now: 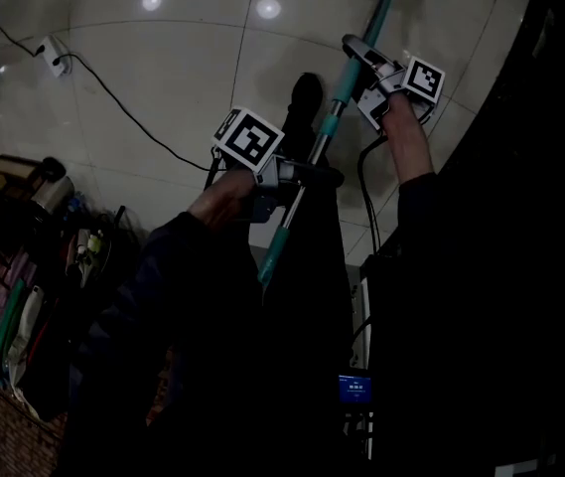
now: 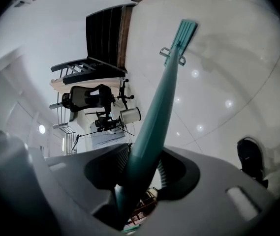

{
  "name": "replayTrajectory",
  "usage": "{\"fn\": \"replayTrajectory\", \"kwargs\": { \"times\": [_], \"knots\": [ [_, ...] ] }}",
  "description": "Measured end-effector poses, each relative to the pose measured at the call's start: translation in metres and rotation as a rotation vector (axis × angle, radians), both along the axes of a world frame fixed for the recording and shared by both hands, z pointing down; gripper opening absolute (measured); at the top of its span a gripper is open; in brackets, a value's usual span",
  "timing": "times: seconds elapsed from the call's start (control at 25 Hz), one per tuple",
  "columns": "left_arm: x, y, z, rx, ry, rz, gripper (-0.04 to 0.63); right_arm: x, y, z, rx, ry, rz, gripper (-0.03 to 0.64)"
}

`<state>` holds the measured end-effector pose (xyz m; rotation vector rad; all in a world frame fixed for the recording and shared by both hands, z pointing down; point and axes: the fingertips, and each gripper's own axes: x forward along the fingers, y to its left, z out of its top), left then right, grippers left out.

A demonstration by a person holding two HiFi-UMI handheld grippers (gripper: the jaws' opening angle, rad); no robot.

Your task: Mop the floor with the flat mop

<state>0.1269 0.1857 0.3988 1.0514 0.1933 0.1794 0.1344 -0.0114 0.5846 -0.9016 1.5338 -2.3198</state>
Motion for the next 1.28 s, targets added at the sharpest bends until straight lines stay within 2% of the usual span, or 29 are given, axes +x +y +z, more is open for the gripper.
{"fn": "replayTrajectory", "kwargs": {
  "times": [0.2,0.4,0.6,0.68,0.88,1.16,1.28],
  "knots": [
    [0.028,-0.029,0.006,0.025,0.001,0.005,0.064,0.024,-0.037,0.0,0.025,0.007,0.005,0.175],
    [0.01,-0.002,-0.003,0.042,0.01,0.042,0.066,0.003,-0.015,-0.01,0.051,-0.008,-0.019,0.175],
    [-0.005,0.013,-0.006,0.034,-0.016,0.071,0.07,-0.016,0.003,-0.009,0.044,-0.059,-0.058,0.176],
    [-0.019,0.038,-0.021,0.034,-0.021,0.085,0.071,-0.028,0.03,-0.023,0.038,-0.071,-0.07,0.176],
    [-0.077,0.148,-0.053,0.055,-0.006,0.097,0.077,-0.081,0.143,-0.058,0.037,-0.085,-0.072,0.178],
    [-0.167,0.254,-0.046,0.031,-0.004,0.09,0.081,-0.166,0.257,-0.044,0.008,-0.094,-0.027,0.176],
    [-0.185,0.274,-0.046,0.02,-0.006,0.091,0.083,-0.184,0.28,-0.039,-0.016,-0.093,-0.017,0.176]
  ]
}}
